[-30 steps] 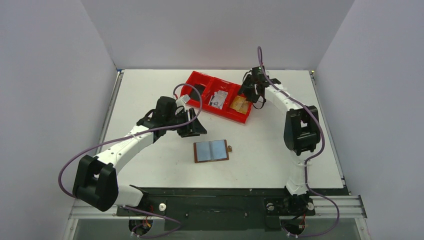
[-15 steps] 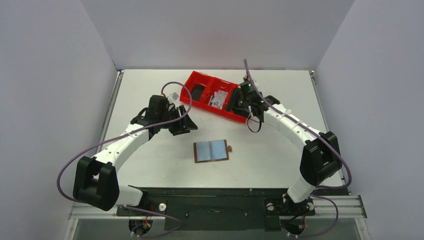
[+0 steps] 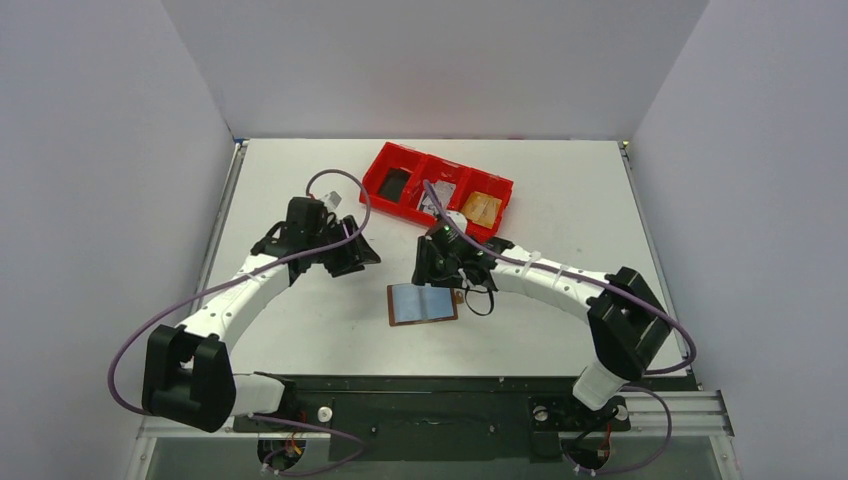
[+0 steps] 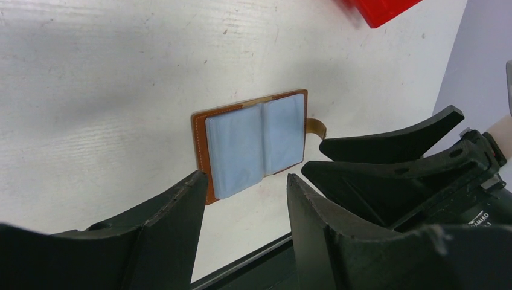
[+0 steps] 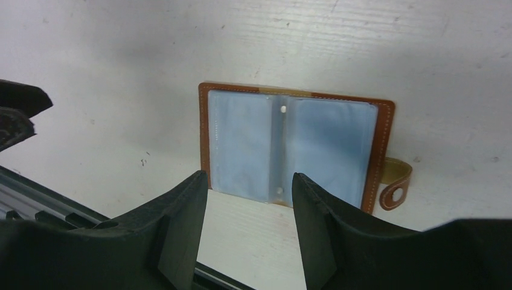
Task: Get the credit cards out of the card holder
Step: Remove the credit card from the card holder.
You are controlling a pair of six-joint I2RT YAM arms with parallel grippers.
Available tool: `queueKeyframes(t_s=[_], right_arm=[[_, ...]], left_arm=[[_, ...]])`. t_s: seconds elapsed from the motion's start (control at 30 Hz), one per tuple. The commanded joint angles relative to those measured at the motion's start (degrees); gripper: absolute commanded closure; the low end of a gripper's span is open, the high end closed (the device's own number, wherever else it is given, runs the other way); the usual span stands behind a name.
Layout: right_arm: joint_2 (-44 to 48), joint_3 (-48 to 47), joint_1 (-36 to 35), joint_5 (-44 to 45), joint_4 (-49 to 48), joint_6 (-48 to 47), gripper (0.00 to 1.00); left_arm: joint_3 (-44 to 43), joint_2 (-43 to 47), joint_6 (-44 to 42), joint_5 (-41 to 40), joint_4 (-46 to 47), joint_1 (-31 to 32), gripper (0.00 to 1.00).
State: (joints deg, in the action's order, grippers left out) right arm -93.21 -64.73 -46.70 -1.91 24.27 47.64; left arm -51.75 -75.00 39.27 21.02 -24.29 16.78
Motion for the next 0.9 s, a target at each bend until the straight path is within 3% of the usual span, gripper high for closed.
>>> queueKeyframes(t_s=[0.0,0.87], right_arm=[[-2.3,-0.6,-3.0,3.0,-4.5,0.9,0.50],[-13.5,-5.7,-8.3,5.0,-2.1,-2.6,0.50]], left_arm=[[1.3,2.1,-1.1,-1.2,-0.1,-0.3,0.51],[4.7,3.3,0.0,-1.8,1.7,-0.3,0.51]])
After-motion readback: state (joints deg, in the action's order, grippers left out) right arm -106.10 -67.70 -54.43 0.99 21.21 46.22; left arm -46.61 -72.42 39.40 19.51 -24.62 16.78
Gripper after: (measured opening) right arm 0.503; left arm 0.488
